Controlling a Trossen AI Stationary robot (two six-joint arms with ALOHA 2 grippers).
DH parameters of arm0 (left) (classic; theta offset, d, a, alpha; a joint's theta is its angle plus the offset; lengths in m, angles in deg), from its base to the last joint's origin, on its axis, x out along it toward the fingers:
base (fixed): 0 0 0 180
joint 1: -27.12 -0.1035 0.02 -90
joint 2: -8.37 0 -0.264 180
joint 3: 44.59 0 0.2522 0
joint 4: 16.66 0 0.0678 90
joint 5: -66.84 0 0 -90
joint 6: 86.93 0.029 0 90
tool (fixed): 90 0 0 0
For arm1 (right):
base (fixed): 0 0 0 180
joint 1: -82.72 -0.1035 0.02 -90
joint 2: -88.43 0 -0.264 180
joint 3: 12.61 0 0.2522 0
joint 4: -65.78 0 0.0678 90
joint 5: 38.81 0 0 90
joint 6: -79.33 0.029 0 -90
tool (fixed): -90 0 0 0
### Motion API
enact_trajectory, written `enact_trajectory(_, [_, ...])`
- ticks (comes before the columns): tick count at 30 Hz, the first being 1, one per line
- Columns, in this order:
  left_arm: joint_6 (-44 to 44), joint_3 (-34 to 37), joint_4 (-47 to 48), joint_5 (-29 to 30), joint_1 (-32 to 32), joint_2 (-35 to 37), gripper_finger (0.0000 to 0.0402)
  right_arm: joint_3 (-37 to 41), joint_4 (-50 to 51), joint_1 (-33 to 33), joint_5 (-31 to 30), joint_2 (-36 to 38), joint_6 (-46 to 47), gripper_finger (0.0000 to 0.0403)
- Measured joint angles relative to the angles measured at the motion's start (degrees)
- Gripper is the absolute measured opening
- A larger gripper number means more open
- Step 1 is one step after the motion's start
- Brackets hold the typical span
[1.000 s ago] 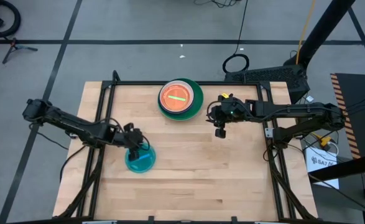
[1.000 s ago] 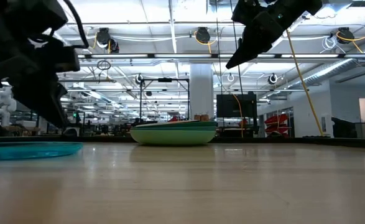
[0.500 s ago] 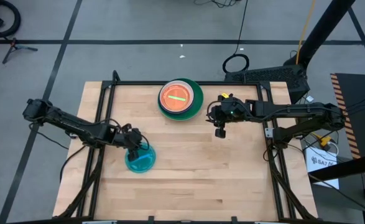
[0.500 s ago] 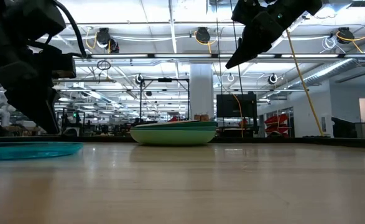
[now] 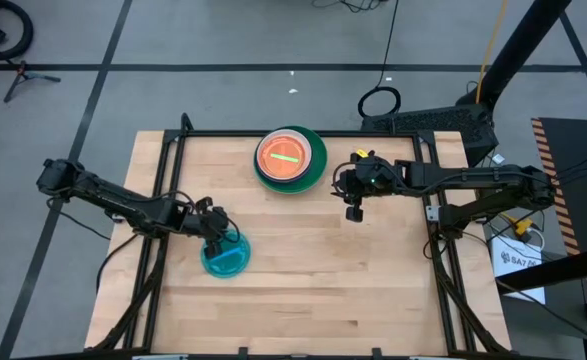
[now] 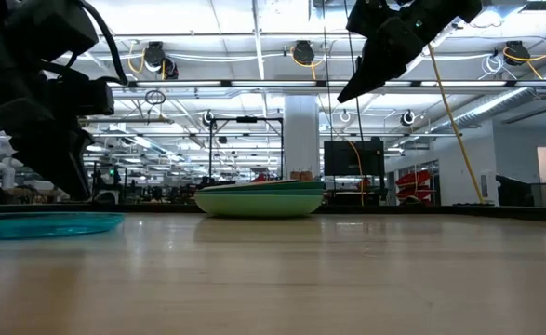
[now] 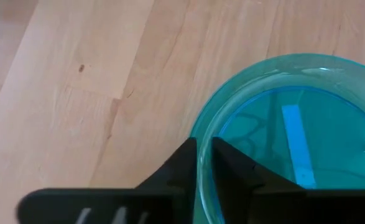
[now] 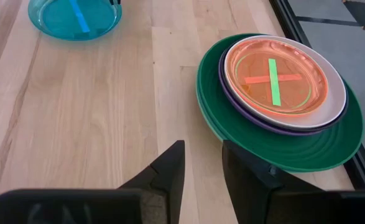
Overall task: Stack plastic plates
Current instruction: Stack the light blue plate on top of the light green plate
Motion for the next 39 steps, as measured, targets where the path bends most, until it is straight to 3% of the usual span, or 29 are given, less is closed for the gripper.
enact_trajectory(4, [-0.2,0.0,0.0,0.1,0.0,0.0,0.0012,0.0,0.0,0.0,0.0,0.0,0.0,0.0100])
enact_trajectory(7, [-2.1,0.0,0.0,1.3,0.0,0.0,0.0009,0.0,0.0,0.0,0.0,0.0,0.0,0.0100])
enact_trajectory(23, [-5.1,0.0,0.0,1.5,0.0,0.0,0.0158,0.0,0.0,0.0,0.0,0.0,0.0,0.0100])
enact_trajectory(31, [-4.9,2.1,-0.5,1.7,0.0,0.0,0.0165,0.0,0.0,0.0,0.0,0.0,-0.4,0.0100])
enact_trajectory(39, [-4.4,5.9,-6.8,1.7,0.2,0.0,0.0166,0.0,0.0,0.0,0.0,0.0,-0.5,0.0100])
